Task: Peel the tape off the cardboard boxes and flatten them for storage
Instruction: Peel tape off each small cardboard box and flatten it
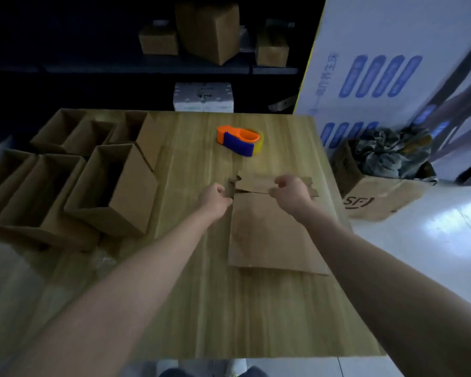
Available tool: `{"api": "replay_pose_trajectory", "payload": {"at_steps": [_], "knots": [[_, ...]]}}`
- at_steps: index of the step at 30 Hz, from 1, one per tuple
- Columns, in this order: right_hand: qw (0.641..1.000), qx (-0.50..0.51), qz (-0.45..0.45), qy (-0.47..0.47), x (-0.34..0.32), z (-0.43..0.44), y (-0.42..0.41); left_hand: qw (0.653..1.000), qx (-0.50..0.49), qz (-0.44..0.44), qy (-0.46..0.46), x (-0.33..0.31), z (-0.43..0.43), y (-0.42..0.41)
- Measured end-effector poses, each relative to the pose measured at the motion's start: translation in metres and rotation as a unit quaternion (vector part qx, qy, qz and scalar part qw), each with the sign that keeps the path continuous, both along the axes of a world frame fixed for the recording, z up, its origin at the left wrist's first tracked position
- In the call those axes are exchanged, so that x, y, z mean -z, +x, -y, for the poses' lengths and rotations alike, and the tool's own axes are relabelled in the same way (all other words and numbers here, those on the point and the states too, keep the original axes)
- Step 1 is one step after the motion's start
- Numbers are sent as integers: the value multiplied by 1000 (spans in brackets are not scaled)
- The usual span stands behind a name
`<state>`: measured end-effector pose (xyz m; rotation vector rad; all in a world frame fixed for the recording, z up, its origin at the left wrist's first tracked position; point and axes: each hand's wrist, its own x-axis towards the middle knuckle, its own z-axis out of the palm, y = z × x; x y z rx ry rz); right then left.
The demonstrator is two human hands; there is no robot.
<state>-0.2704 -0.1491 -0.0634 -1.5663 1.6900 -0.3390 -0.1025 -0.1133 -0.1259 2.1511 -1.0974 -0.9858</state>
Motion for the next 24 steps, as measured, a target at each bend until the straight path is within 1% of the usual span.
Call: {"api": "replay_pose_trajectory", "payload": {"at_steps": [3,6,8,11,13,15,18,20,21,22,24], "knots": [[993,-105,6,-49,-15,-4,59,996,-6,52,-74,-31,-18,36],[976,-195,14,-96,-26,-18,121,984,-32,109,-134,-62,-48,81],[957,-265,15,-119,-30,-34,162,975,-46,152,-154,-77,-74,114],[924,-361,11,-126,-30,-61,217,969,-78,171,-162,-87,-114,160],[902,-410,-19,-135,-25,-76,249,966,-104,175,-162,-90,-136,185],[872,-454,-95,-155,-17,-87,276,965,-119,173,-158,-92,-154,204],[822,-491,-234,-169,-5,-96,304,969,-111,161,-147,-92,-172,225],[801,-494,-286,-179,2,-99,311,974,-96,154,-139,-89,-179,235],[800,-487,-295,-192,6,-100,311,975,-87,151,-135,-87,-181,238],[807,-471,-289,-208,8,-100,310,977,-78,149,-128,-85,-181,241],[840,-421,-252,-233,2,-101,307,980,-69,146,-119,-82,-181,245]]}}
